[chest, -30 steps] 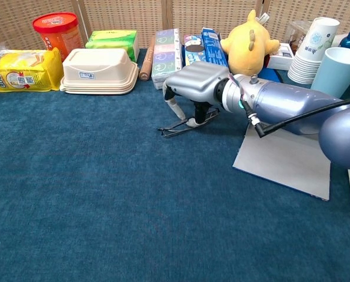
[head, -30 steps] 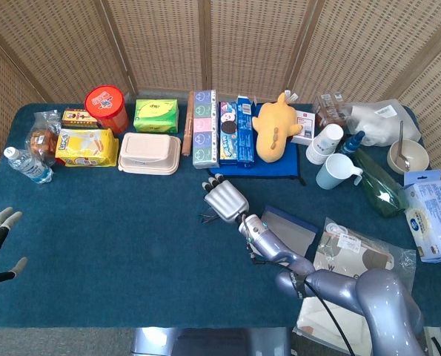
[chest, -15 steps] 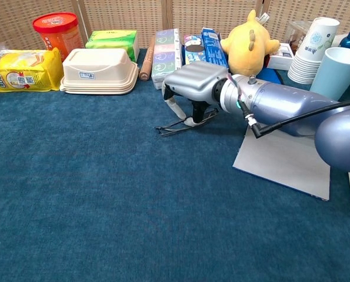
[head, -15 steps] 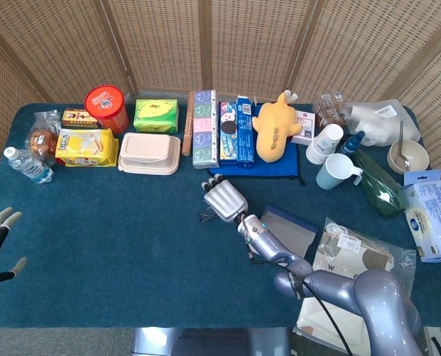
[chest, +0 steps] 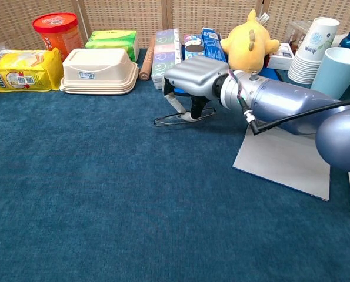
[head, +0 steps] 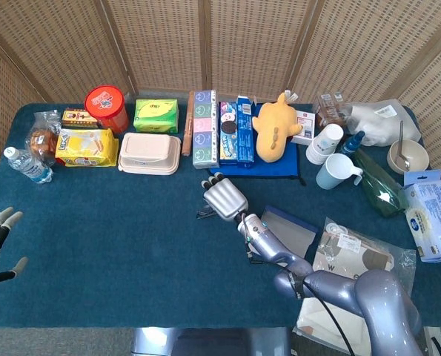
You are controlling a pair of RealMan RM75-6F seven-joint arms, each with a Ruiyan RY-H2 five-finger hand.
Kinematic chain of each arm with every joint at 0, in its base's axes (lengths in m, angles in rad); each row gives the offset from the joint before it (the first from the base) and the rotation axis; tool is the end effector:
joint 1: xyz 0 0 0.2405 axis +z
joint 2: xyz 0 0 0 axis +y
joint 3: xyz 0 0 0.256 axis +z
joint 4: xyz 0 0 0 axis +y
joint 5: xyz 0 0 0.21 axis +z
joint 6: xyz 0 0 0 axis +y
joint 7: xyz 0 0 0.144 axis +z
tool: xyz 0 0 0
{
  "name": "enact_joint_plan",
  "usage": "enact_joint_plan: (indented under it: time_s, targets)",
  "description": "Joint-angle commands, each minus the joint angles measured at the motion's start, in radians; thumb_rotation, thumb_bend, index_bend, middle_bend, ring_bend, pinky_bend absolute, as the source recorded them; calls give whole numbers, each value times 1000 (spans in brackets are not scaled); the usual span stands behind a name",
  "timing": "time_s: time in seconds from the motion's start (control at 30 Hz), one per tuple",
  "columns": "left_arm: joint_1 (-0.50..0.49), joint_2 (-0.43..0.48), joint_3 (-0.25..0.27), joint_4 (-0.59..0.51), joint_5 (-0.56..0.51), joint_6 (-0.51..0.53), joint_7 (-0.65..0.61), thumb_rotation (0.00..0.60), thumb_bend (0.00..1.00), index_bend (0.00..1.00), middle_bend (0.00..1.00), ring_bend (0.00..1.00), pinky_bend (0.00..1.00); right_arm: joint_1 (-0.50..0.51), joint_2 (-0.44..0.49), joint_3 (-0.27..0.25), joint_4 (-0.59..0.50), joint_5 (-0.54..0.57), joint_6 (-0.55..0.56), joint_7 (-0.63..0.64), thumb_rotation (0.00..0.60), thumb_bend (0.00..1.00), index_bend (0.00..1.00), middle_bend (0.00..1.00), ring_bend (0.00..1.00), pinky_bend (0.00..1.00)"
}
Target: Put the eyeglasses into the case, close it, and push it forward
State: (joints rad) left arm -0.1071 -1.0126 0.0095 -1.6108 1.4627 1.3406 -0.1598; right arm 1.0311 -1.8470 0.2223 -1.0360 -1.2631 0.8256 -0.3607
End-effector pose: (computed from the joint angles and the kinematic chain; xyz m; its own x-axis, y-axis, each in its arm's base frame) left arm -0.3346 0.1738 0.1715 0.3378 0.1808 0.9237 0.9354 0.0447 -0.3508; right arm -0.0555 -0.3907 -0.0913 0.6392 -0.0612 0.7666 -0.6222 -0.6271 0.4687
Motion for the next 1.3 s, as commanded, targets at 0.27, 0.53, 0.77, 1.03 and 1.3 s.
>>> enact_joint_plan:
  time_s: [0.27, 0.53, 0.77, 1.03, 1.3]
  targets:
    - [-2, -1, -7, 1, 1, 9, 0, 600, 284, 30, 0, 0, 0, -27, 35, 4, -59, -7, 48, 2, 600, 324, 690, 301, 269, 249]
    - [-20, 7, -28, -9, 11, 17, -1, 600, 283, 30, 0, 0, 0, -97, 120, -18, -221, -19, 133, -24, 600, 324, 690, 301, 269, 249]
    - [-40, 14, -41, -28, 27, 18, 7, 600, 283, 30, 0, 0, 0, -162, 206, -44, -358, -25, 199, -68, 600, 323, 686, 302, 269, 248]
    - [-49, 16, -42, -62, 41, 22, 31, 600, 283, 30, 0, 0, 0, -225, 297, -73, -474, -38, 254, -89, 600, 323, 686, 302, 269, 248]
    - [-54, 19, -42, -85, 39, 21, 51, 600, 283, 30, 0, 0, 0, -276, 365, -107, -542, -58, 287, -99, 600, 322, 687, 303, 269, 248]
